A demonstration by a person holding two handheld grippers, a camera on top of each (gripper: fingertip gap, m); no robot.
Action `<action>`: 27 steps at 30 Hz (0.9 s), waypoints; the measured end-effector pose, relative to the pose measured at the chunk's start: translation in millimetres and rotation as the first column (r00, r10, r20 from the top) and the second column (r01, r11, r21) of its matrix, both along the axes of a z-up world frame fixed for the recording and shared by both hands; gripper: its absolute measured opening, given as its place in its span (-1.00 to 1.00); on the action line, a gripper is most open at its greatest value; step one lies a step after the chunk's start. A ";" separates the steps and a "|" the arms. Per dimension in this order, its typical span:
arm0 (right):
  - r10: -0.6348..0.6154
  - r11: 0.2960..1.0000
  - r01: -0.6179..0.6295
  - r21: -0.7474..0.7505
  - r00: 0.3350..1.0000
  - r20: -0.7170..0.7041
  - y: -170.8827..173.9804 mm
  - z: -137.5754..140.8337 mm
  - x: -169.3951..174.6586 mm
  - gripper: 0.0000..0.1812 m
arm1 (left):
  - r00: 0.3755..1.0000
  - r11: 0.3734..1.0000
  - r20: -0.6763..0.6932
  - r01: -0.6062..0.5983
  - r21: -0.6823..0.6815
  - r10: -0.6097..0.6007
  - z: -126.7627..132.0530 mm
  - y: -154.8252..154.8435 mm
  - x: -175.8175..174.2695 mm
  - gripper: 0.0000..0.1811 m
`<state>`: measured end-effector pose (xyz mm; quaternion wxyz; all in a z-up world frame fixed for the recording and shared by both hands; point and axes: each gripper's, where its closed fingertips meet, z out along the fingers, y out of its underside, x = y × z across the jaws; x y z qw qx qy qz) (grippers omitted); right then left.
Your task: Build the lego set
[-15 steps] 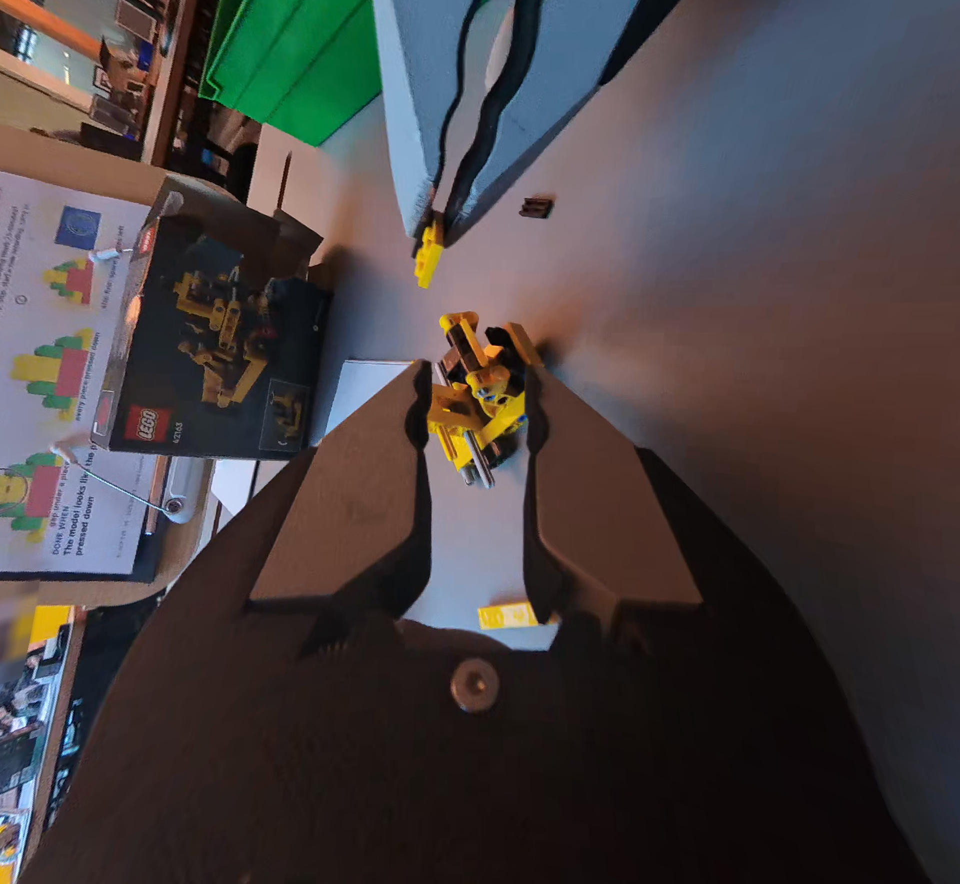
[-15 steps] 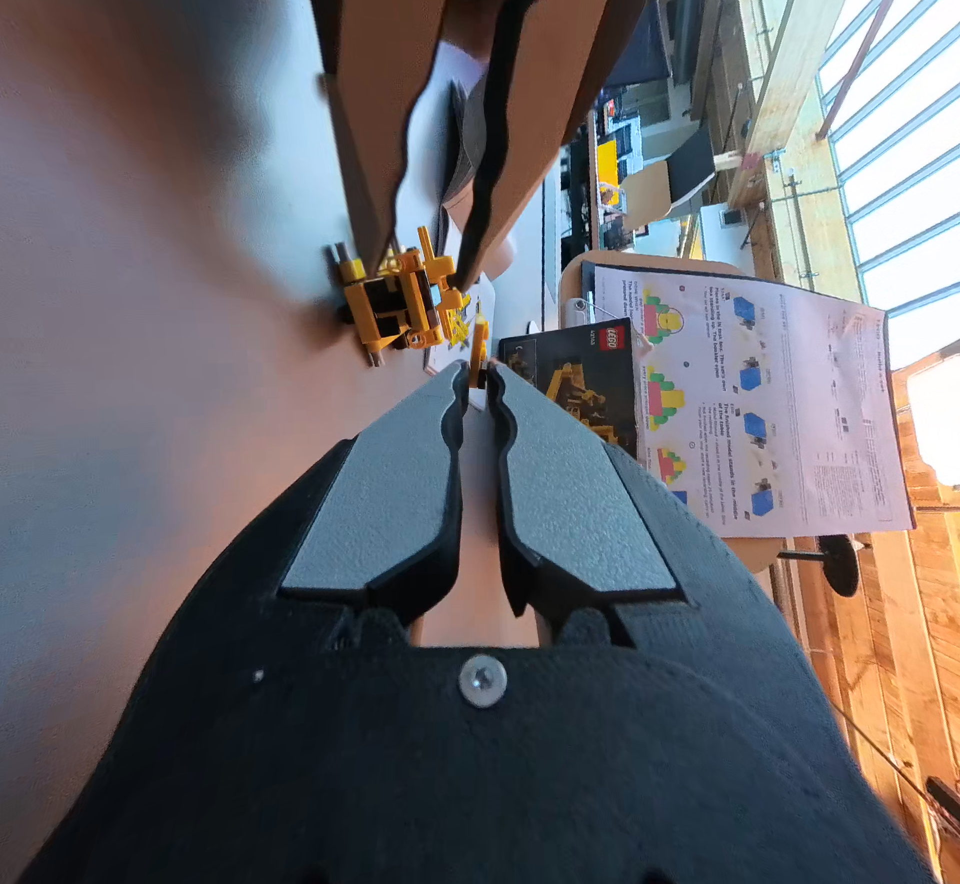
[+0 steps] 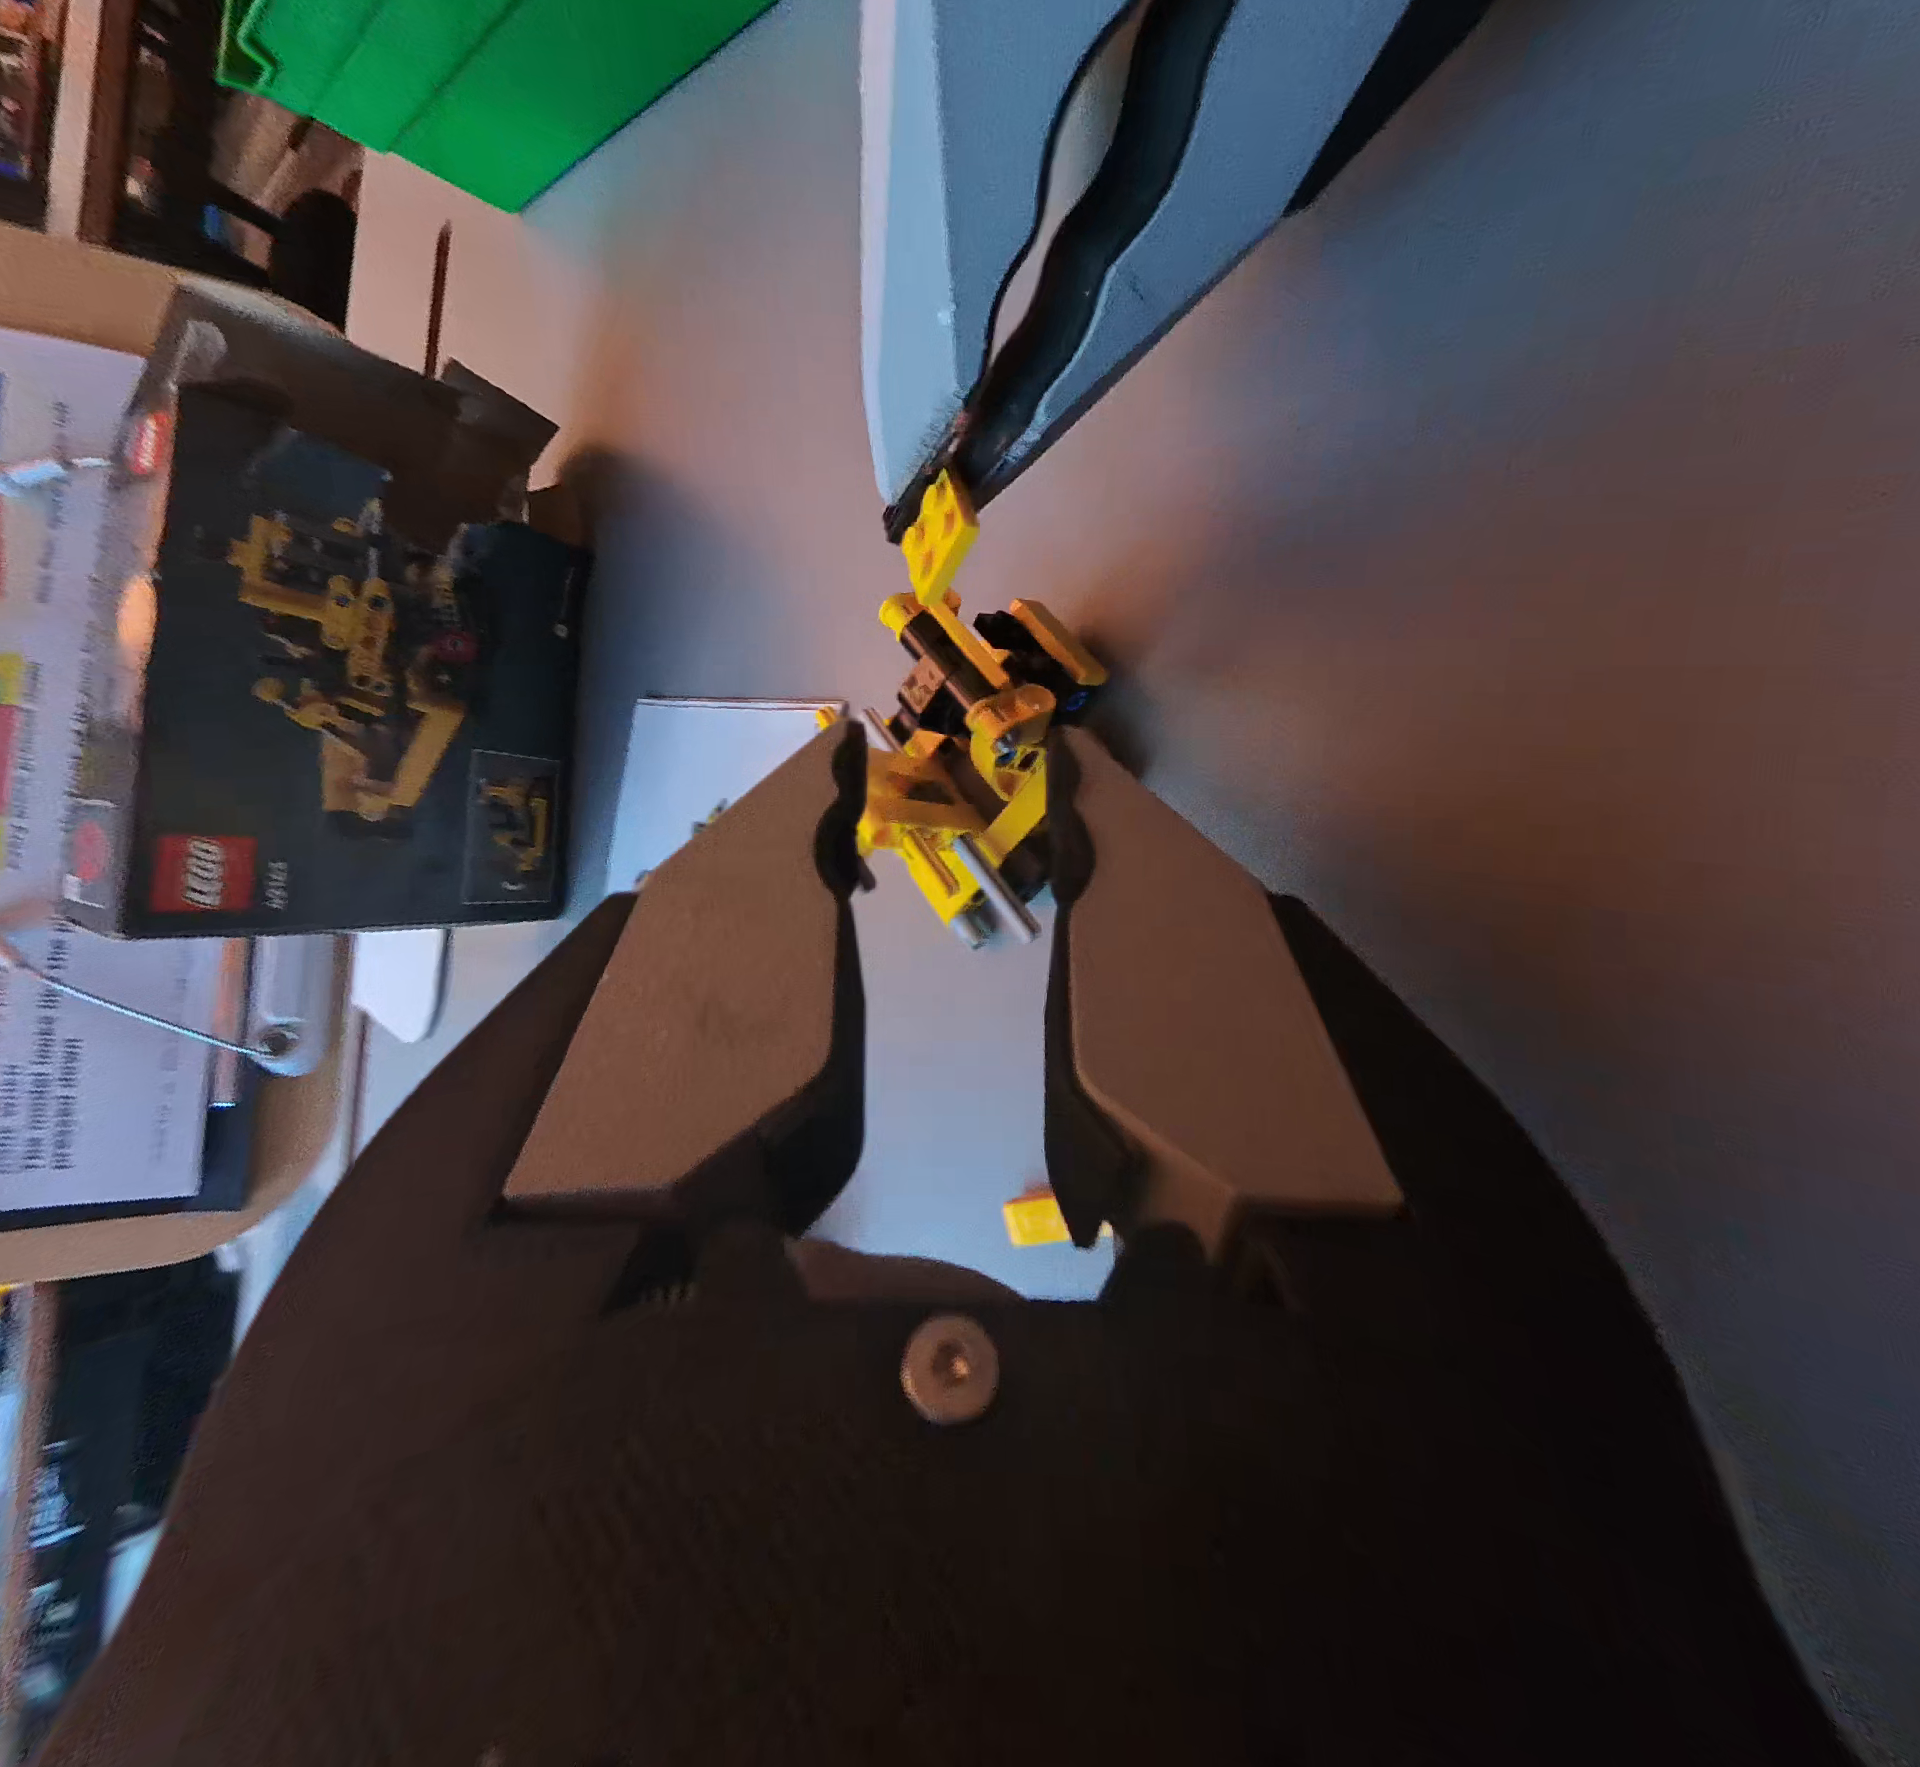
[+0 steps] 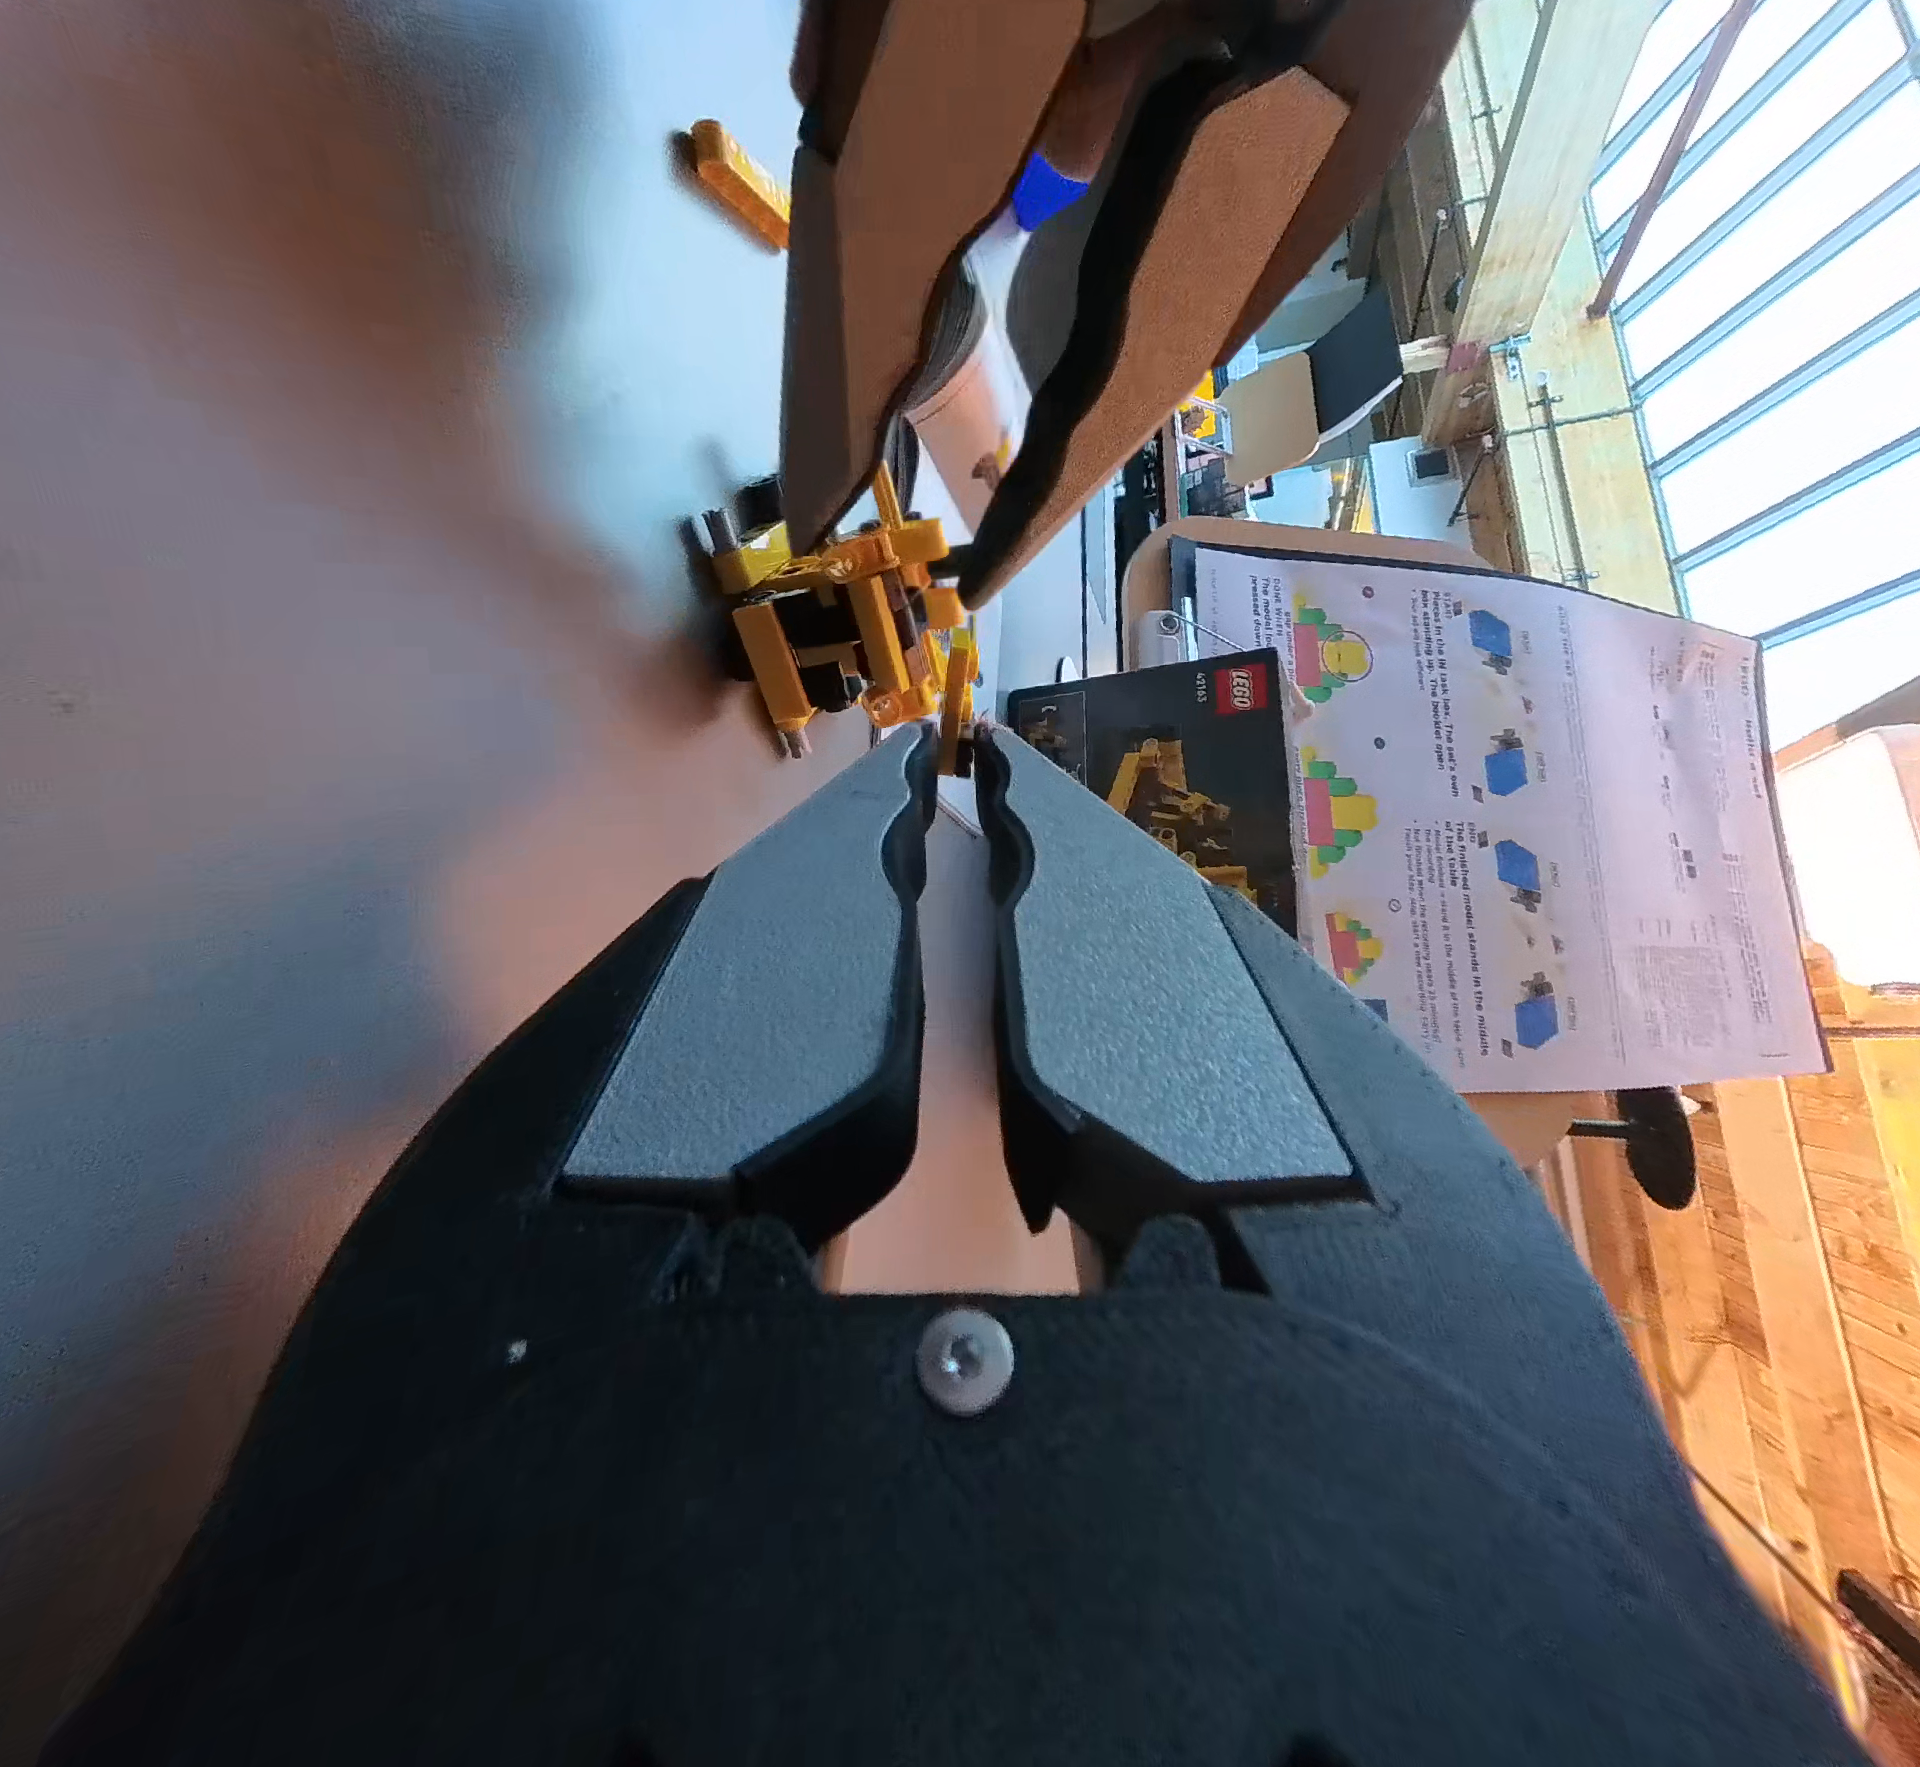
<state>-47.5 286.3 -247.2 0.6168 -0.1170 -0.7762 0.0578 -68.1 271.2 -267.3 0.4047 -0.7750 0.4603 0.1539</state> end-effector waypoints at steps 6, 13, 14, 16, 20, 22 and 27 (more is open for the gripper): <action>-0.023 1.000 0.023 -0.004 1.000 0.010 11.1 -3.5 0.0 -0.96 | 0.992 0.998 -0.113 0.060 -0.005 -0.061 -6.6 4.9 0.7 -0.70; -0.024 1.000 0.024 -0.004 0.999 0.024 9.5 -8.8 -1.8 -0.96 | 0.999 0.999 -0.001 0.050 -0.003 -0.050 -5.0 6.2 5.4 -0.78; -0.024 1.000 0.024 -0.009 0.999 0.021 9.7 -8.1 -1.8 -0.96 | 0.998 0.999 0.046 0.035 -0.012 -0.035 -4.7 5.9 5.6 -0.80; -0.028 1.000 0.028 -0.014 0.999 0.020 10.4 -7.6 -1.8 -0.96 | 0.987 1.000 0.160 0.008 -0.030 -0.003 -2.6 5.0 7.6 -1.00; -0.031 0.999 0.031 -0.023 0.999 0.021 9.1 -7.6 -3.3 -0.96 | 0.969 1.000 0.244 -0.019 -0.025 0.024 1.3 4.7 8.2 -0.98; -0.033 0.998 0.033 -0.046 0.999 0.009 10.6 -3.6 -3.4 -0.96 | 0.982 1.000 0.186 -0.024 -0.008 0.025 -1.1 4.4 6.0 -0.89; -0.052 0.996 0.052 -0.073 0.999 0.005 22.9 0.2 -0.1 -0.96 | 0.999 0.999 0.032 -0.007 0.041 0.006 -2.1 9.0 10.4 -0.70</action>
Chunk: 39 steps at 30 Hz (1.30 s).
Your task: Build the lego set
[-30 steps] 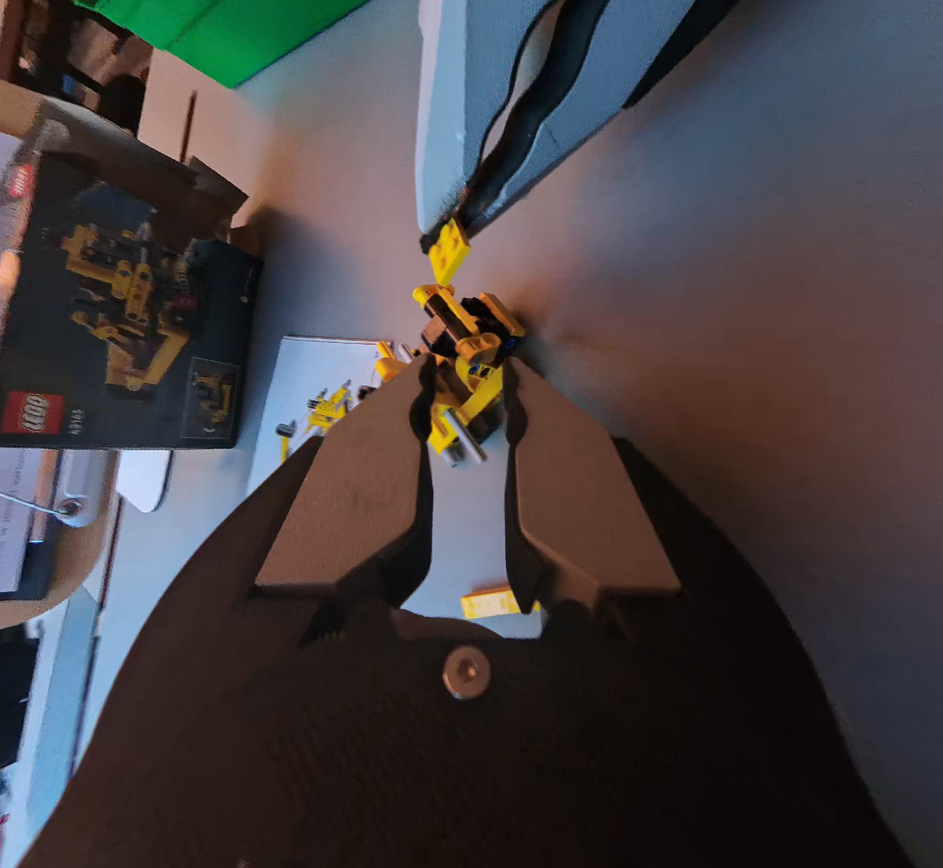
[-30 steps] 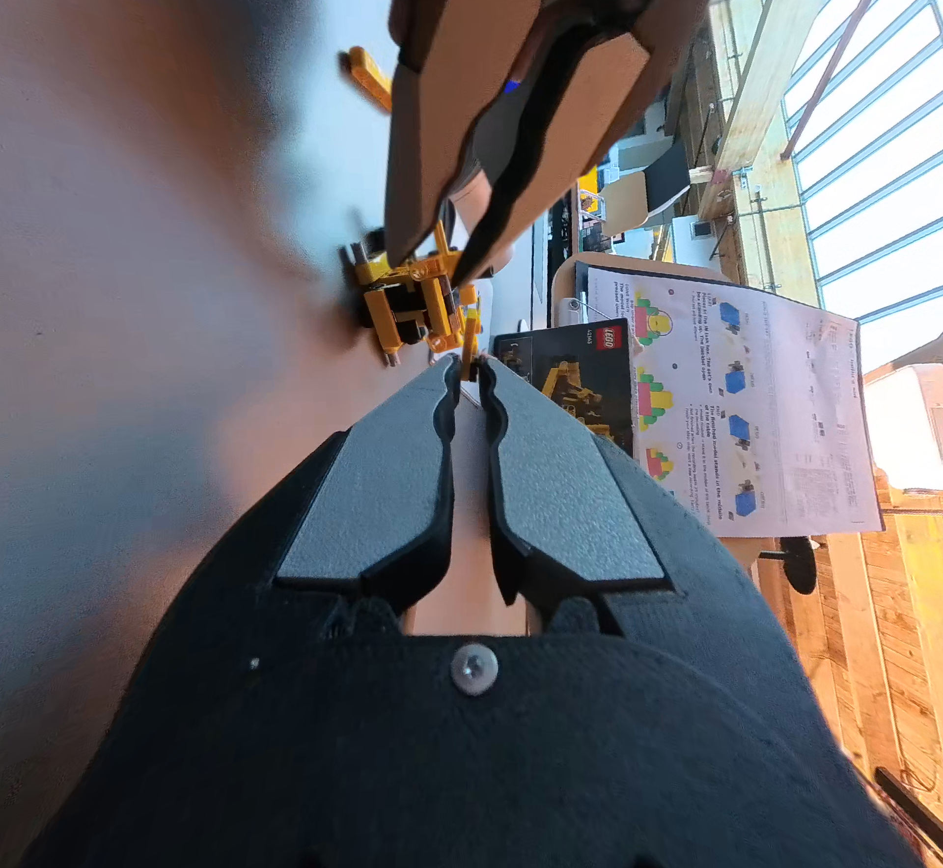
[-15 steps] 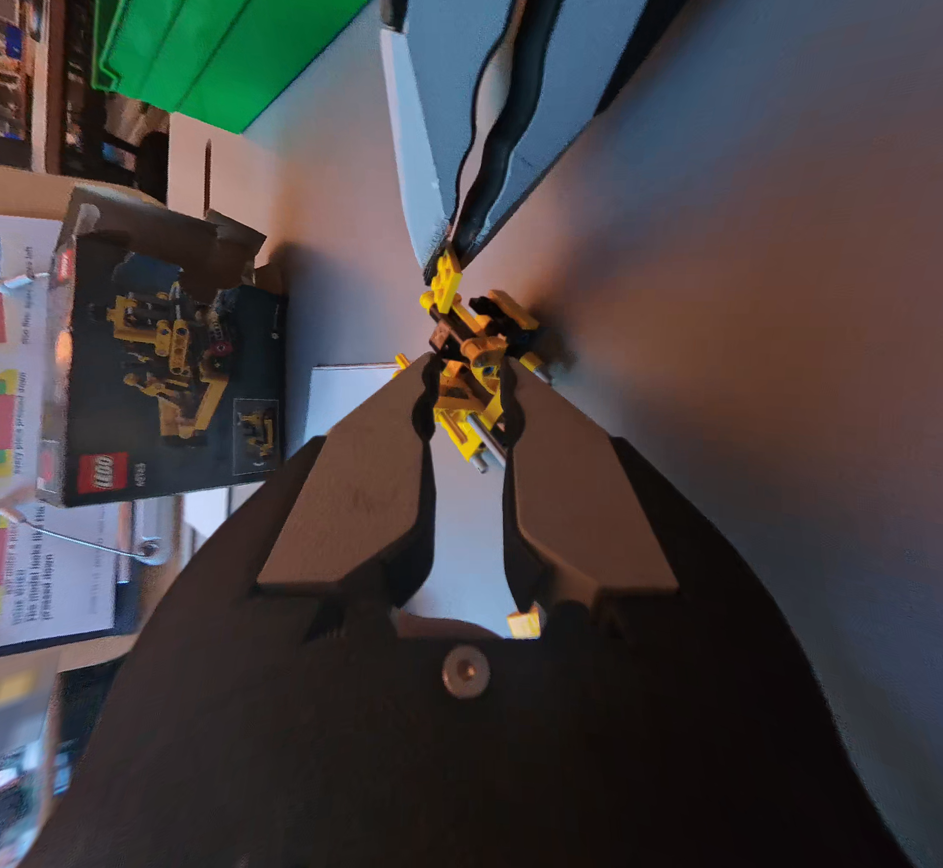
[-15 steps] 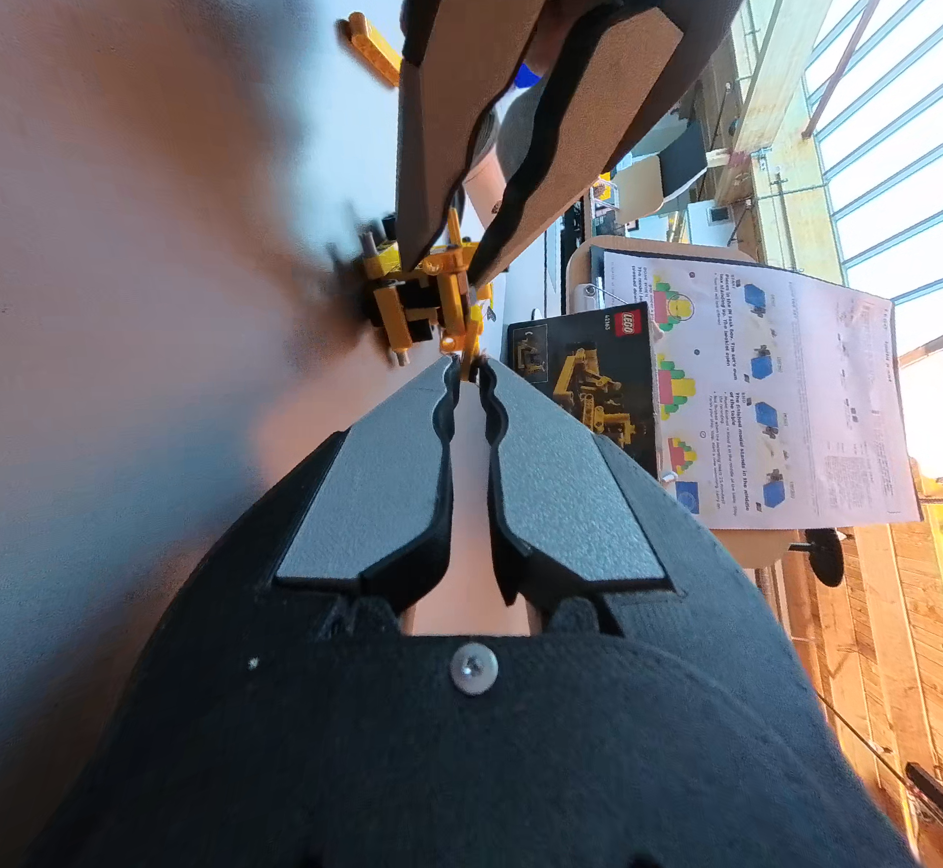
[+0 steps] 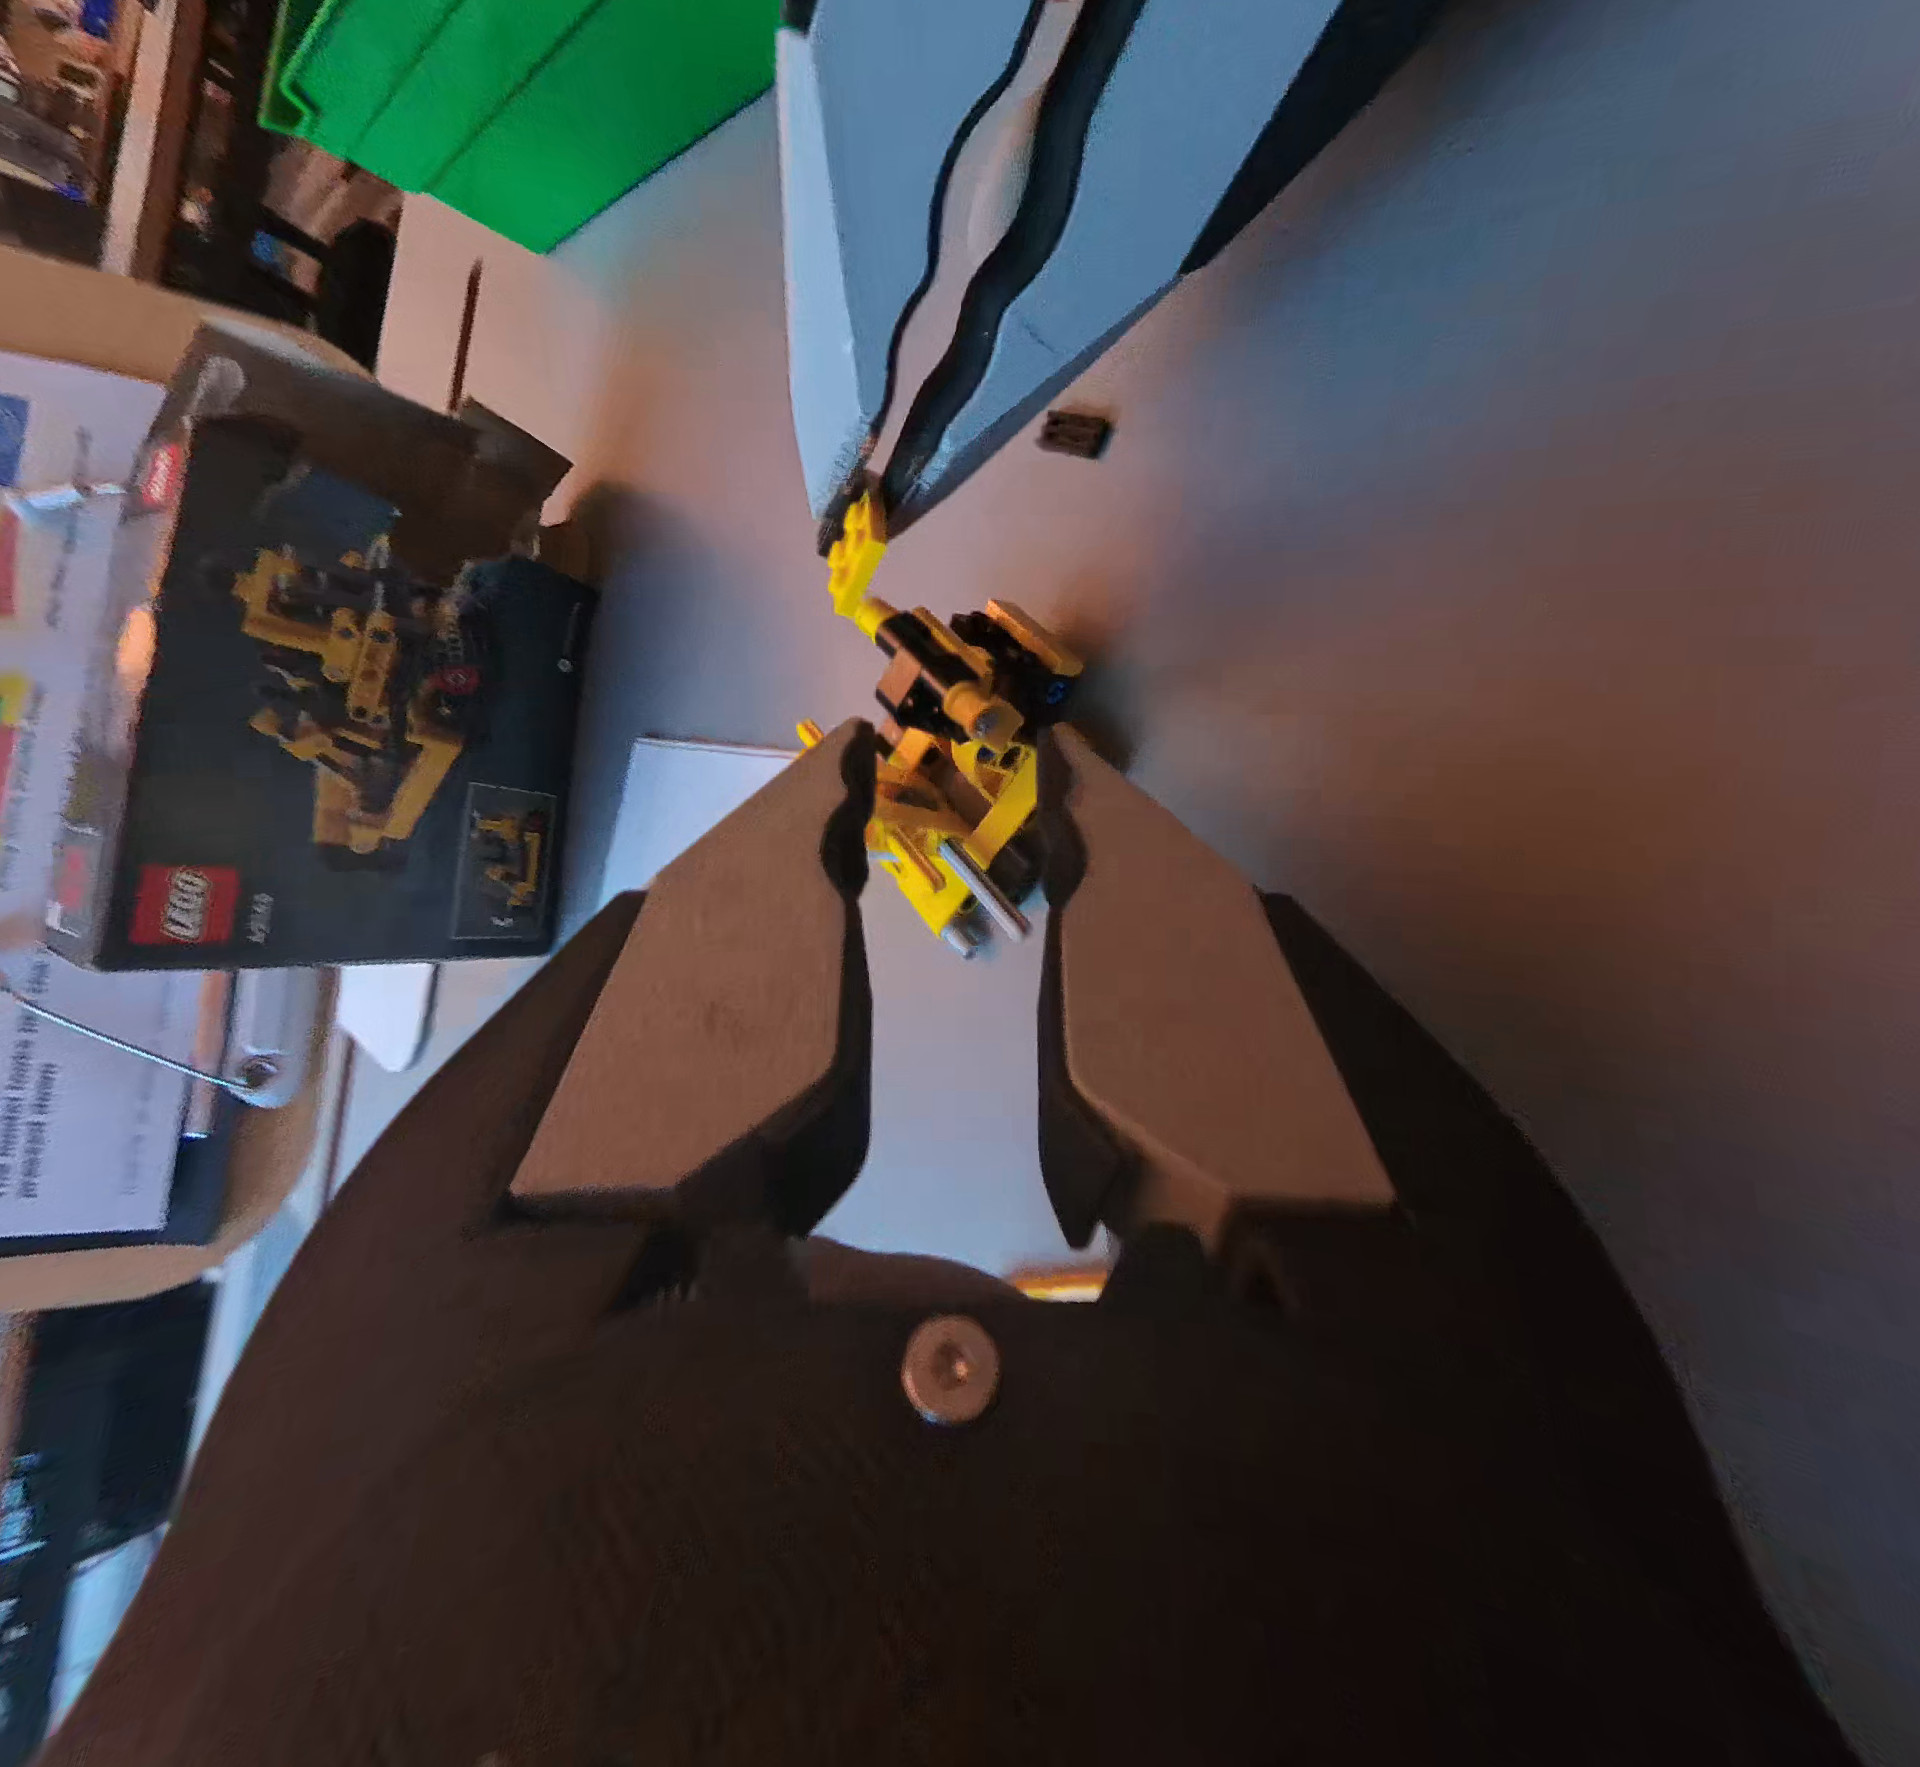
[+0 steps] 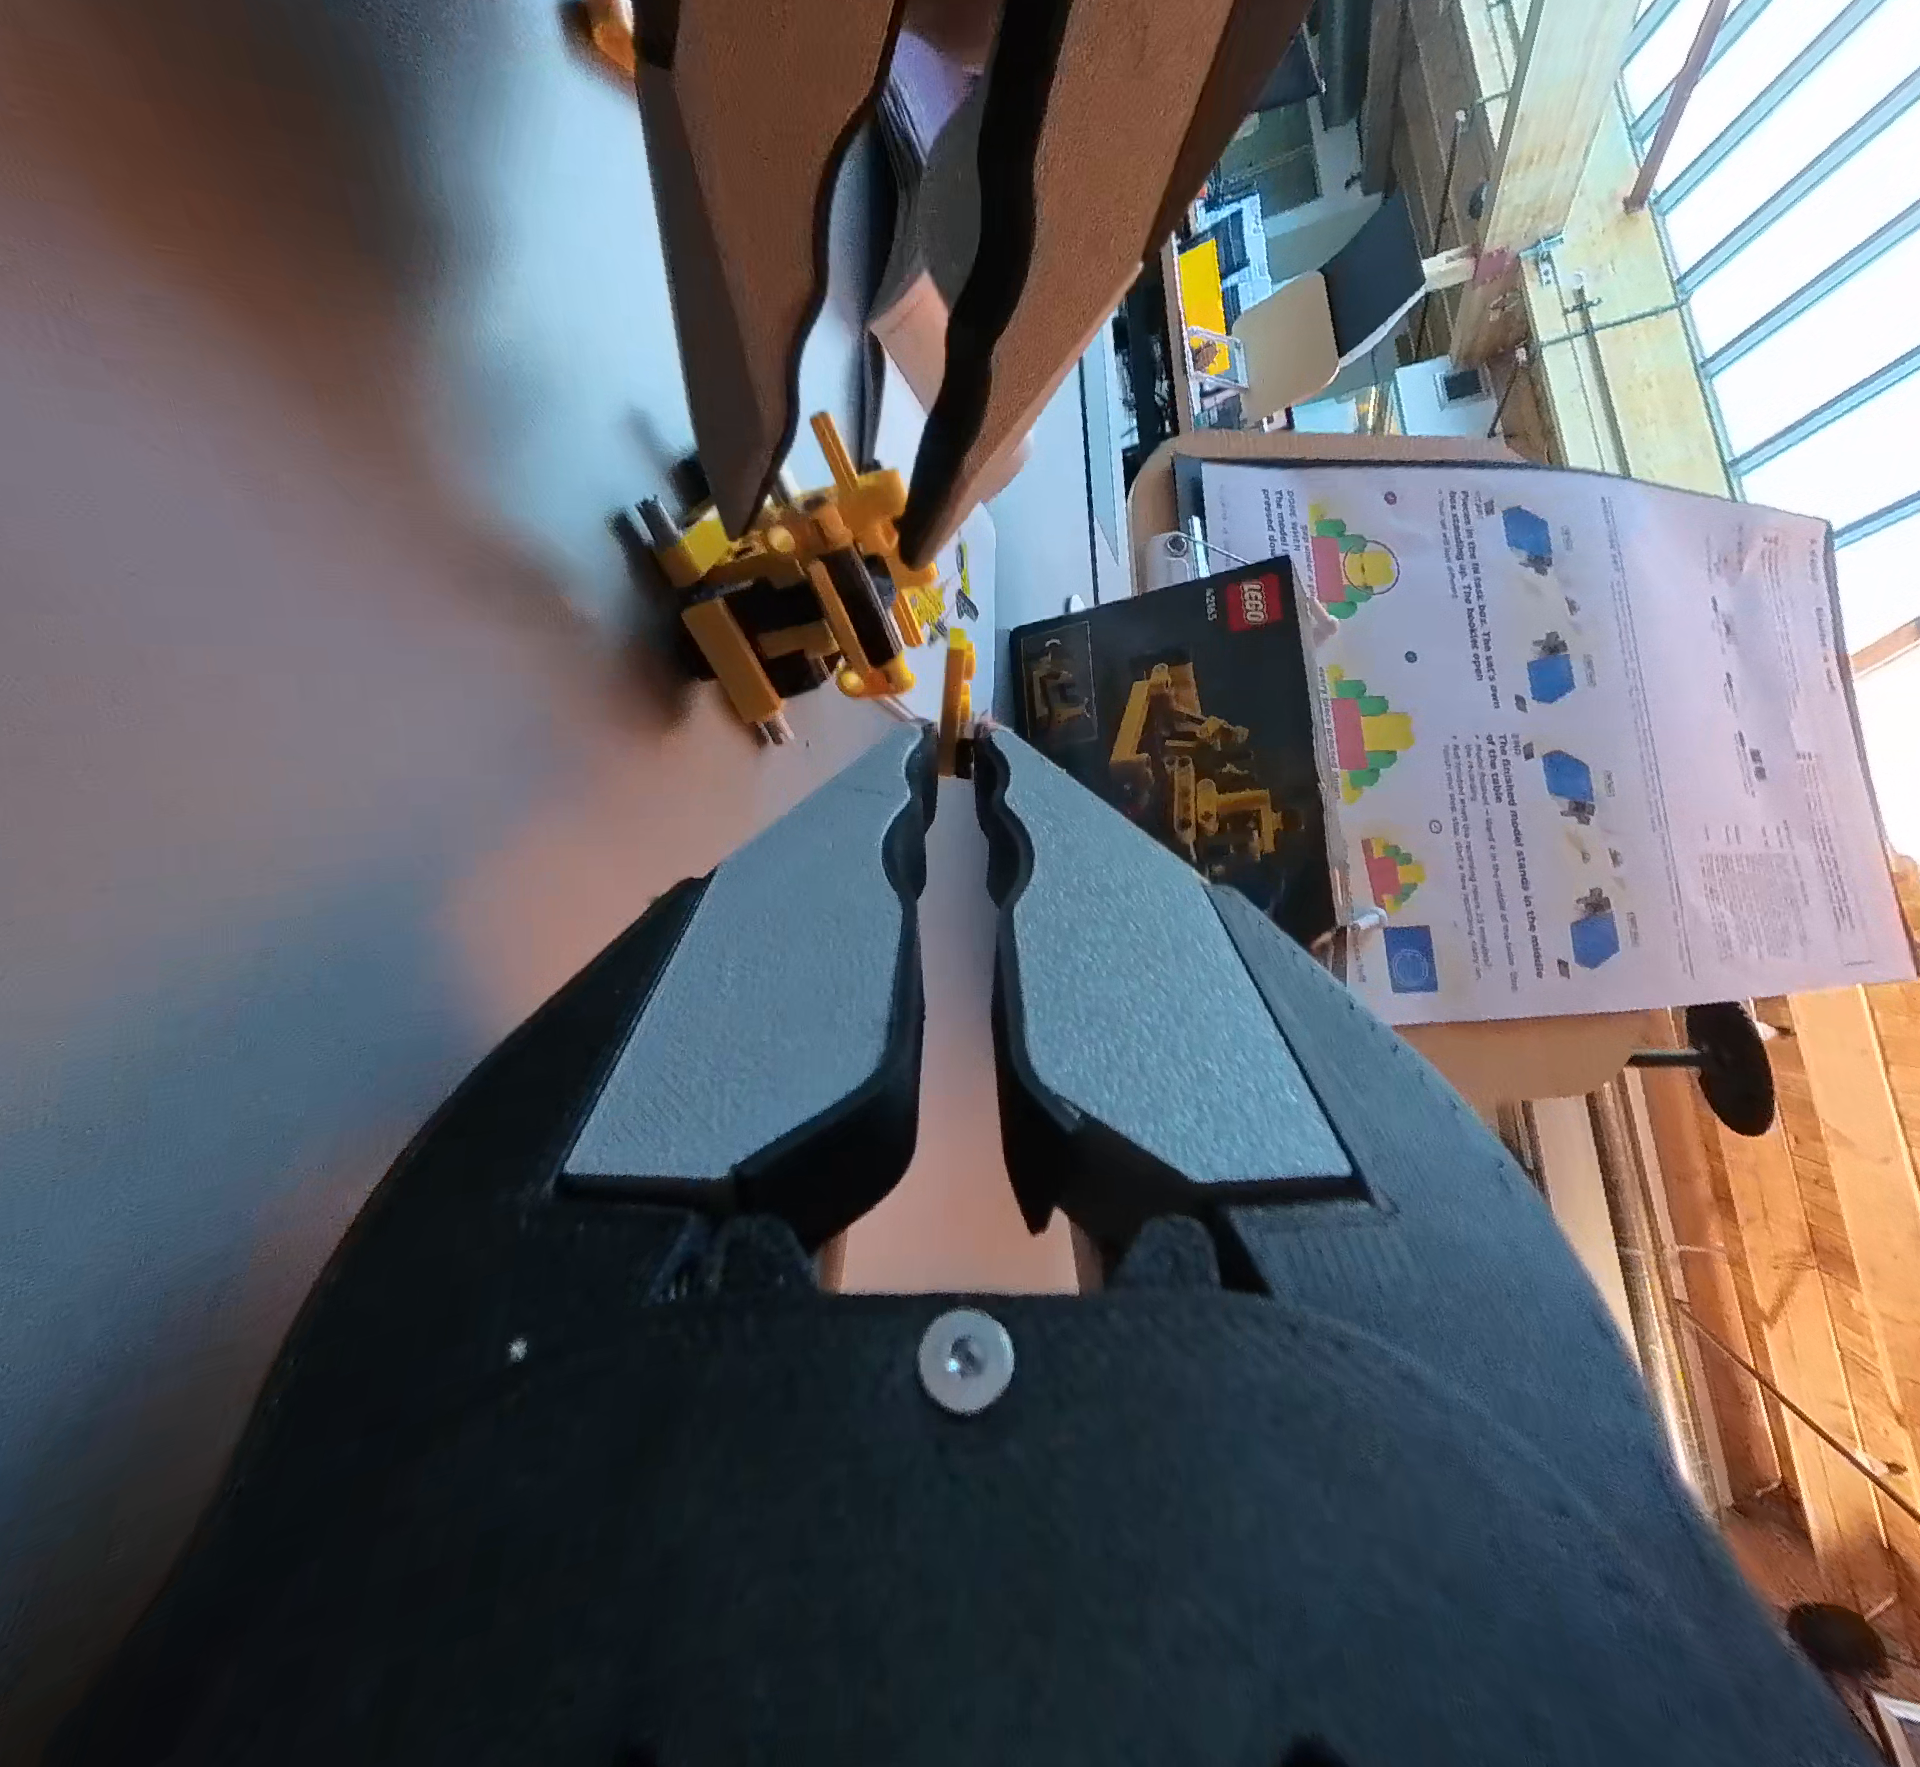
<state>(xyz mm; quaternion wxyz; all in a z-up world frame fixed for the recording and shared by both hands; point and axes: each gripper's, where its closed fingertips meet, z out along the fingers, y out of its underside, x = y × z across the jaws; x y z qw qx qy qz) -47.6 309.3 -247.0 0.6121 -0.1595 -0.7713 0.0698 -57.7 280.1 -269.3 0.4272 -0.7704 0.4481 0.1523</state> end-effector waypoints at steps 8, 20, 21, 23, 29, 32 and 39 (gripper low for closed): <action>-0.039 0.999 0.037 0.021 0.995 0.090 17.9 -14.0 10.0 -0.96 | 0.993 0.998 -0.105 0.047 -0.046 -0.051 -1.6 7.4 1.7 -0.70; -0.081 0.995 0.067 0.068 0.968 0.237 36.5 -42.2 17.3 -0.94 | 0.998 0.996 -0.046 0.037 -0.086 -0.041 1.6 12.0 4.7 -0.73; -0.086 0.996 0.074 0.058 0.967 0.241 37.9 -42.5 18.1 -0.94 | 0.998 0.996 -0.040 0.036 -0.086 -0.040 1.6 12.2 4.6 -0.73; -0.099 0.995 0.098 0.016 0.964 0.245 42.7 -40.9 19.8 -0.94 | 0.999 0.996 -0.030 0.032 -0.081 -0.035 1.8 12.5 4.5 -0.74; -0.056 0.947 0.126 -0.295 0.971 0.232 38.8 -26.6 19.4 -0.63 | 0.998 0.997 0.059 0.010 -0.071 -0.006 3.9 13.6 4.5 -0.74; 0.020 0.881 0.095 -0.464 0.972 0.236 14.2 -21.0 10.4 -0.49 | 0.990 0.998 0.136 -0.013 -0.066 0.022 6.1 14.7 4.0 -0.77; 0.061 0.722 0.173 -0.670 0.948 0.311 -11.1 -24.9 -9.1 -0.39 | 0.962 0.995 0.269 -0.026 -0.092 0.050 3.6 11.5 6.6 -0.93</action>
